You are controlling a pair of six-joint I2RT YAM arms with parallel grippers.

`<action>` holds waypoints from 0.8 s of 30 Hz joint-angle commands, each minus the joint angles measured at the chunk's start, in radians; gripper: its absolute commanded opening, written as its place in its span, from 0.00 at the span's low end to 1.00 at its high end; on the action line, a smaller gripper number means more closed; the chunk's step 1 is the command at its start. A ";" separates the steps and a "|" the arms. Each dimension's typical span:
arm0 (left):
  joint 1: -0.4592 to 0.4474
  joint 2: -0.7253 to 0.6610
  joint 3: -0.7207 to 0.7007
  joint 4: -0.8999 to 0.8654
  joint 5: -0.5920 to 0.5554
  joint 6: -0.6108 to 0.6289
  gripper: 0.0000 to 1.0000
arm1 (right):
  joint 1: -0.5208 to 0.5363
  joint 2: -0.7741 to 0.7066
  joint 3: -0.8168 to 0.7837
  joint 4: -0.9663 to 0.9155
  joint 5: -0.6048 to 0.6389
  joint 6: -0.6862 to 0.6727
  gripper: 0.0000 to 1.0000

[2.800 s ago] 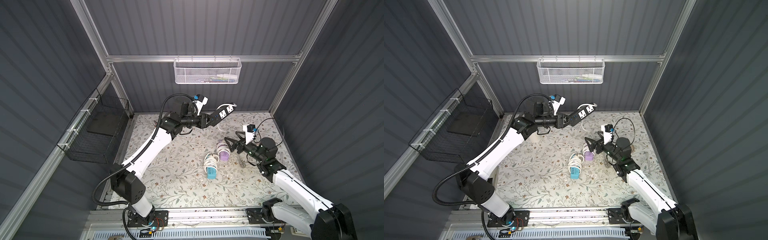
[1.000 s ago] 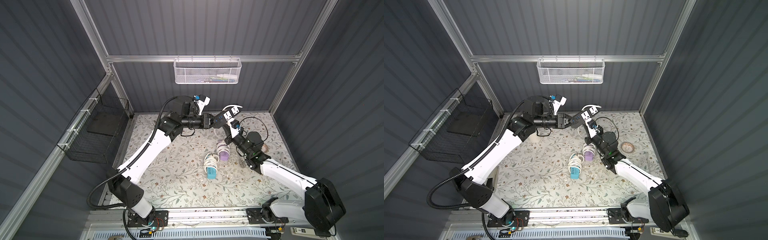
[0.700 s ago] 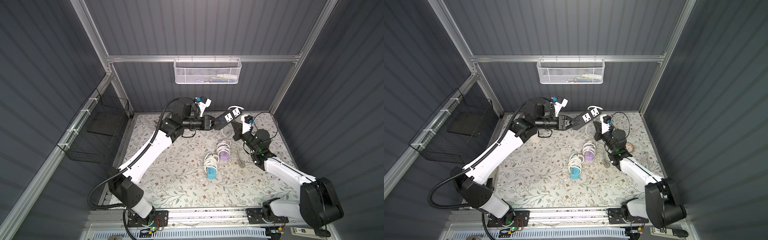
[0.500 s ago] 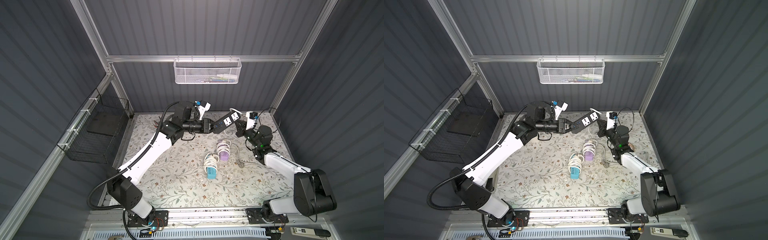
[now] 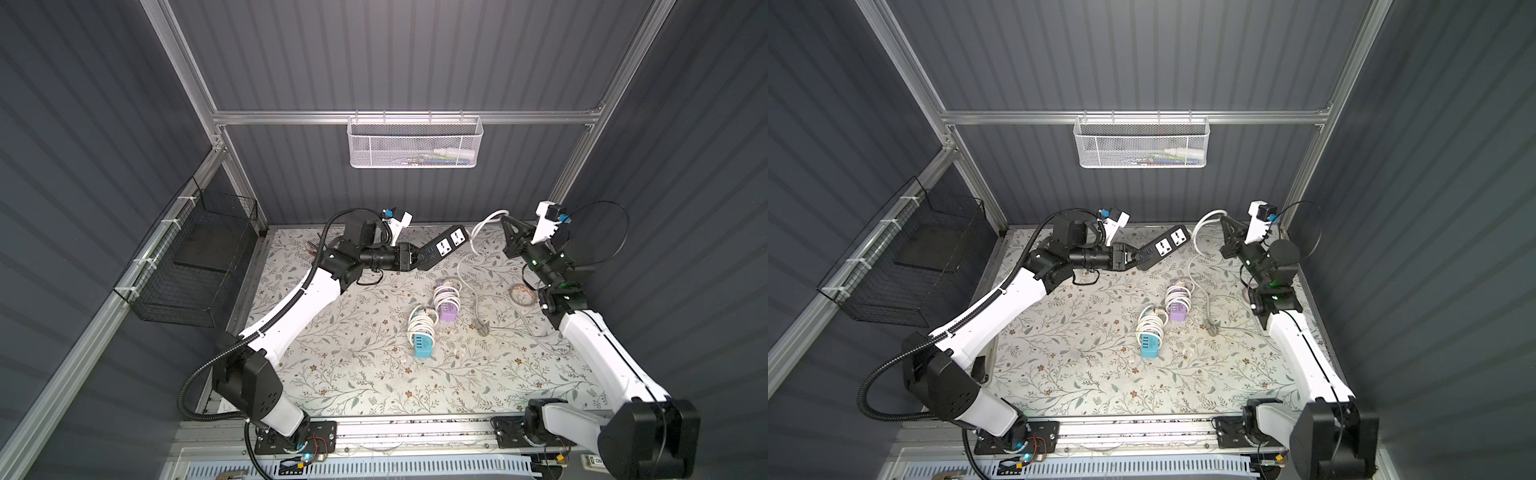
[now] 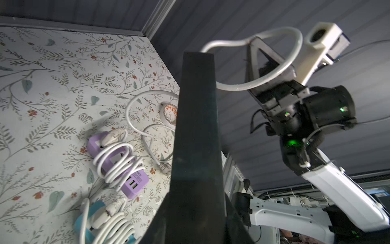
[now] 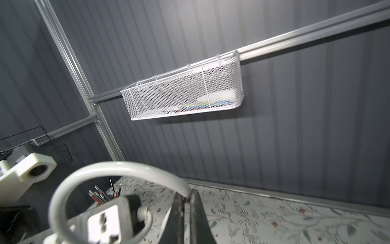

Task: Unwrap the cord wrapped around the power strip
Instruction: Unwrap the power cord from the power strip.

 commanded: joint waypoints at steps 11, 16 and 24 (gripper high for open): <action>0.031 0.132 0.214 0.041 -0.104 0.111 0.00 | -0.040 -0.184 -0.120 -0.633 0.286 0.002 0.00; 0.028 0.139 0.213 0.067 -0.090 0.126 0.00 | -0.038 -0.110 -0.129 -0.759 0.294 0.063 0.00; 0.014 0.142 0.168 0.076 -0.087 0.173 0.00 | -0.037 -0.010 -0.174 -0.846 0.309 0.125 0.00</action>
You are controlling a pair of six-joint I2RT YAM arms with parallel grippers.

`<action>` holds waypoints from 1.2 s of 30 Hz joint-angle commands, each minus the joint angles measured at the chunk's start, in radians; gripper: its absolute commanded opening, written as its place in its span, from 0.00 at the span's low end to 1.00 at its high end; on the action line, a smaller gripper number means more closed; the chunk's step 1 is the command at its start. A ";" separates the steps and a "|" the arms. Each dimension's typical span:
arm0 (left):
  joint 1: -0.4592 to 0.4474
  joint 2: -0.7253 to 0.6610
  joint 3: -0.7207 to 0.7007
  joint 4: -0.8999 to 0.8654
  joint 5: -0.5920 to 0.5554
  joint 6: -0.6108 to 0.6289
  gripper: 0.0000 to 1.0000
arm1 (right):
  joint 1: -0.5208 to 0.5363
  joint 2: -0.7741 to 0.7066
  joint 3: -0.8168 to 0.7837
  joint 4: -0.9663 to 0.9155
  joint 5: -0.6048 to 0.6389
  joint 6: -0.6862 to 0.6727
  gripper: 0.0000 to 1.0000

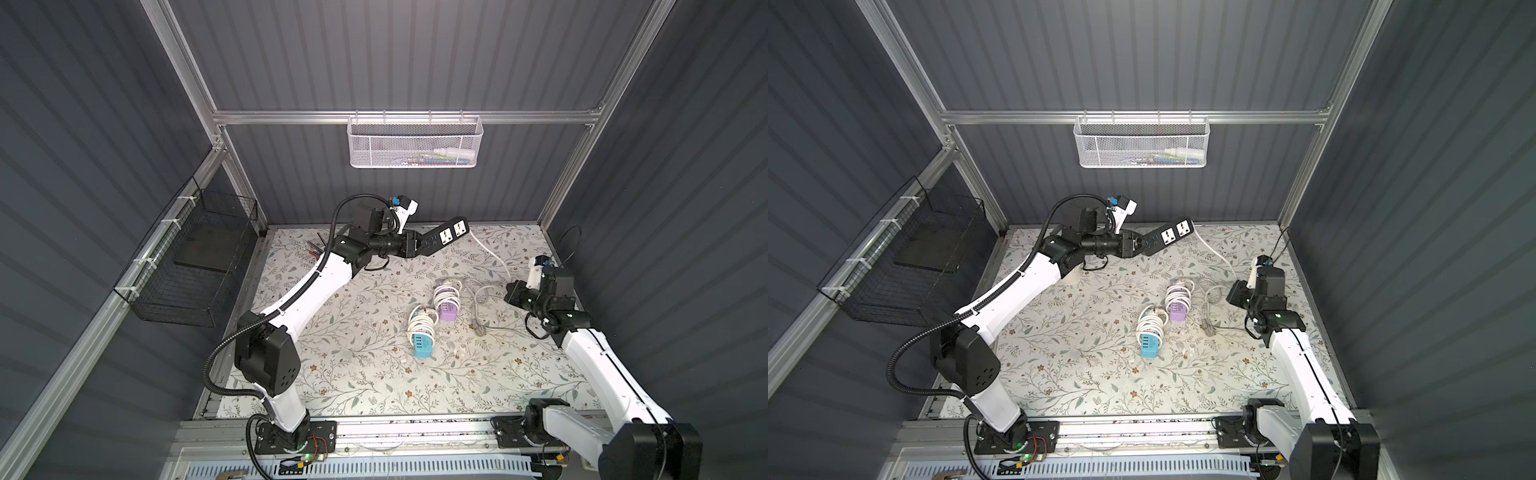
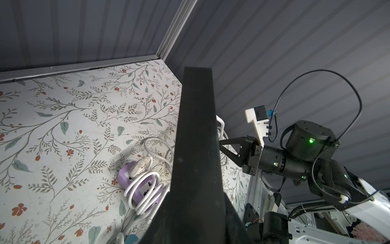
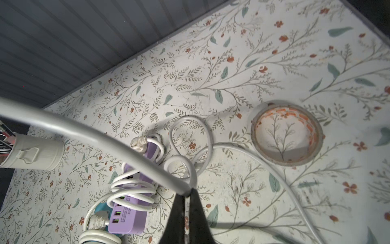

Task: Unwrap the cord wrapped around the power strip
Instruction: Unwrap the power cord from the power strip.

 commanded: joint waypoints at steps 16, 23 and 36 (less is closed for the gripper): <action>-0.054 0.103 0.108 -0.139 -0.145 0.242 0.00 | 0.141 -0.114 -0.081 -0.128 0.001 0.053 0.99; -0.053 0.167 0.216 -0.351 -0.219 0.287 0.00 | 0.302 -0.215 0.055 -0.151 0.097 -0.090 0.99; -0.040 0.097 0.280 -0.540 -0.198 0.331 0.00 | 0.496 -0.059 0.149 0.184 0.003 -0.610 0.99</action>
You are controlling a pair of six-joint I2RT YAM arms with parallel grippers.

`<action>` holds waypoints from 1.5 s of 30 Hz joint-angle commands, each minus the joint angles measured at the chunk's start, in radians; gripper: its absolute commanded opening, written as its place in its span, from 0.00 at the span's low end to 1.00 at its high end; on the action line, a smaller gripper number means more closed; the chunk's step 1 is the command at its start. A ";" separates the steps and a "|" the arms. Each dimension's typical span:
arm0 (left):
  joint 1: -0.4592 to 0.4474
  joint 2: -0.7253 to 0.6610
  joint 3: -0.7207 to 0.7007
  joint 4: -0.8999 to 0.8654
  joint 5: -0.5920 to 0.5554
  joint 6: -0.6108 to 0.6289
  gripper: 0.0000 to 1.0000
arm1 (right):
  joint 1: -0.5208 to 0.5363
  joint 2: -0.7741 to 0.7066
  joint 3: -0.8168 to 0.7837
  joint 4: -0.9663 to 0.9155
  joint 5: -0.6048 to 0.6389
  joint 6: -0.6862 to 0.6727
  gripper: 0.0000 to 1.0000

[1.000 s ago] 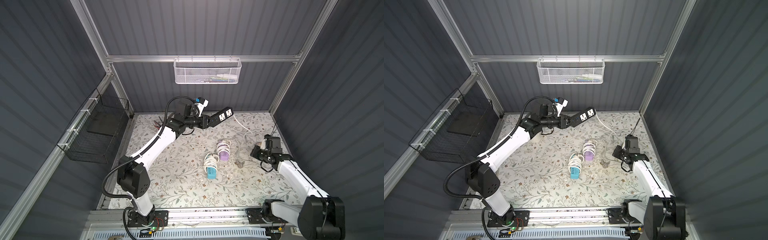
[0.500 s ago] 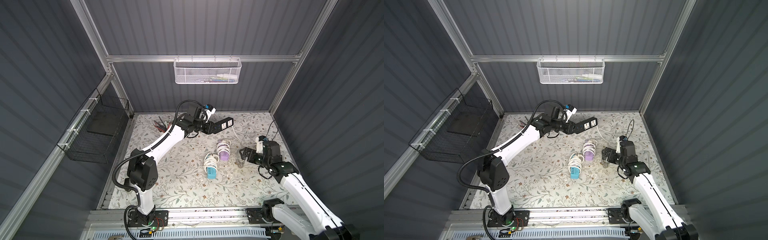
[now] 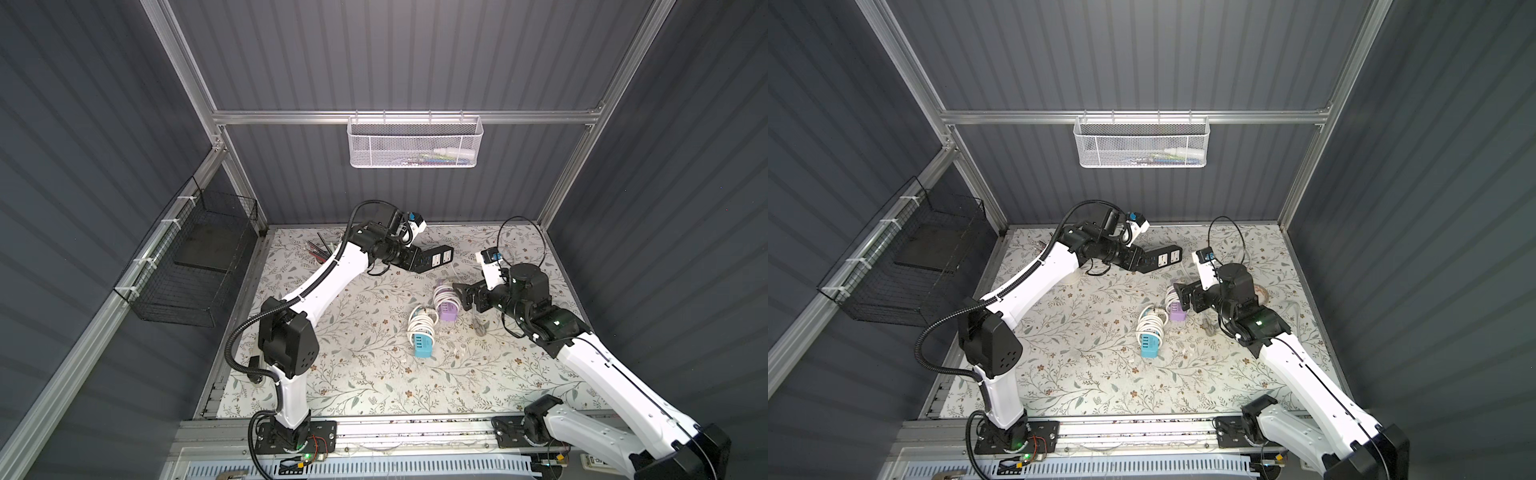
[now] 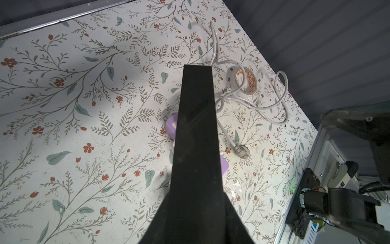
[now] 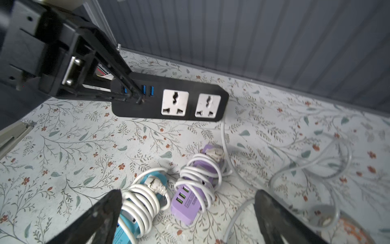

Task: Unwrap the cord wrapped around the power strip
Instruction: Unwrap the power cord from the power strip, then place the power strip at the center of the board.

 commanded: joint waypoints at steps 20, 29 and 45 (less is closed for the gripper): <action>0.033 -0.147 0.038 -0.140 0.157 0.044 0.00 | 0.124 0.193 0.099 0.204 0.046 -0.609 0.99; 0.033 -0.153 0.050 -0.191 0.178 0.066 0.00 | 0.127 0.287 0.140 0.259 0.055 -0.683 0.99; 0.033 -0.158 0.055 -0.224 0.151 0.094 0.00 | 0.115 0.408 0.212 0.272 0.024 -0.681 0.86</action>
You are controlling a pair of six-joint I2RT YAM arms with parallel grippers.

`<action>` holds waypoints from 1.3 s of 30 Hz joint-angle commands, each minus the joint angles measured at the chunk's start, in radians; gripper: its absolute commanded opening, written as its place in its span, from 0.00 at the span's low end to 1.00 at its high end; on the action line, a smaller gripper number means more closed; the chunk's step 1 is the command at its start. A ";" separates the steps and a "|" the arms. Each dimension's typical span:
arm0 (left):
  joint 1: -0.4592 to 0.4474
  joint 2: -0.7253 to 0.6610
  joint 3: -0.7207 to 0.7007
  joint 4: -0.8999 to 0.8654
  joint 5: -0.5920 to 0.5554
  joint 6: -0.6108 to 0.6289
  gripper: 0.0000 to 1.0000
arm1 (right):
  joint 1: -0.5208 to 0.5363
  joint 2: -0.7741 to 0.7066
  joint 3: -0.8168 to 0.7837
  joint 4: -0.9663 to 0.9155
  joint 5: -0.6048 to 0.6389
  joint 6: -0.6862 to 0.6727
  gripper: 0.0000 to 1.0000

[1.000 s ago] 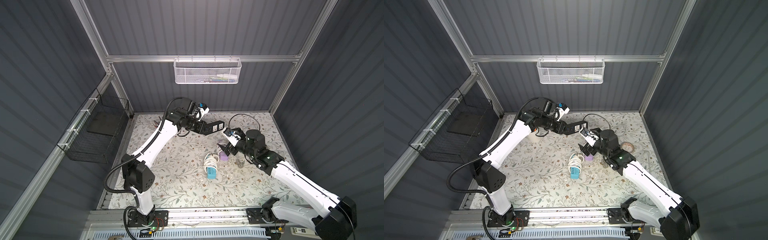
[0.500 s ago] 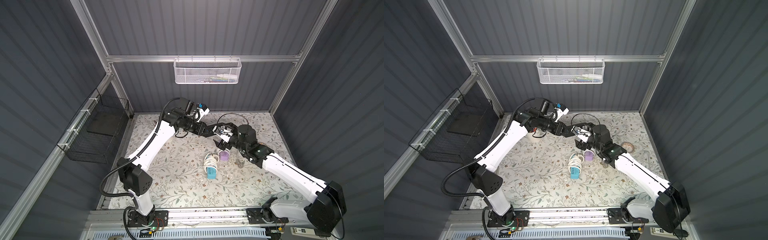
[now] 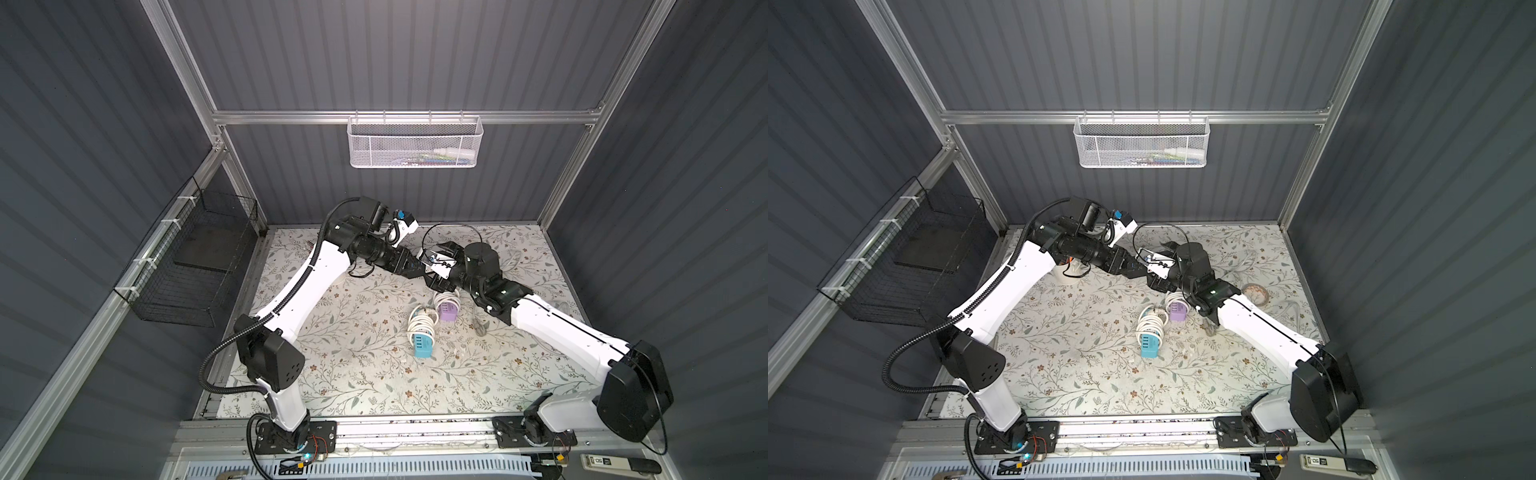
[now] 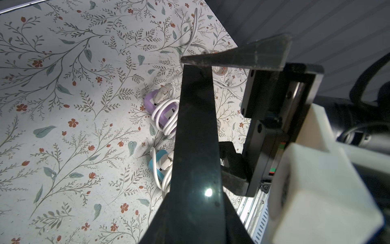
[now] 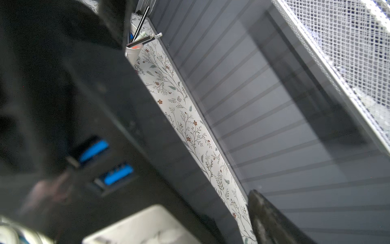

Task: Unwrap the cord wrapped around the power strip
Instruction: Place the power strip at the center of the board.

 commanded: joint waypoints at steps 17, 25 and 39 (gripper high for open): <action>0.017 -0.022 0.006 0.086 0.016 -0.003 0.00 | -0.012 -0.064 -0.053 0.073 -0.015 0.141 0.21; 0.036 -0.034 -0.017 0.151 -0.044 -0.031 0.00 | -0.013 -0.091 -0.077 0.071 -0.004 0.192 0.00; 0.088 -0.190 -0.220 0.583 -0.343 -0.125 1.00 | -0.183 -0.110 -0.081 -0.075 0.001 0.523 0.00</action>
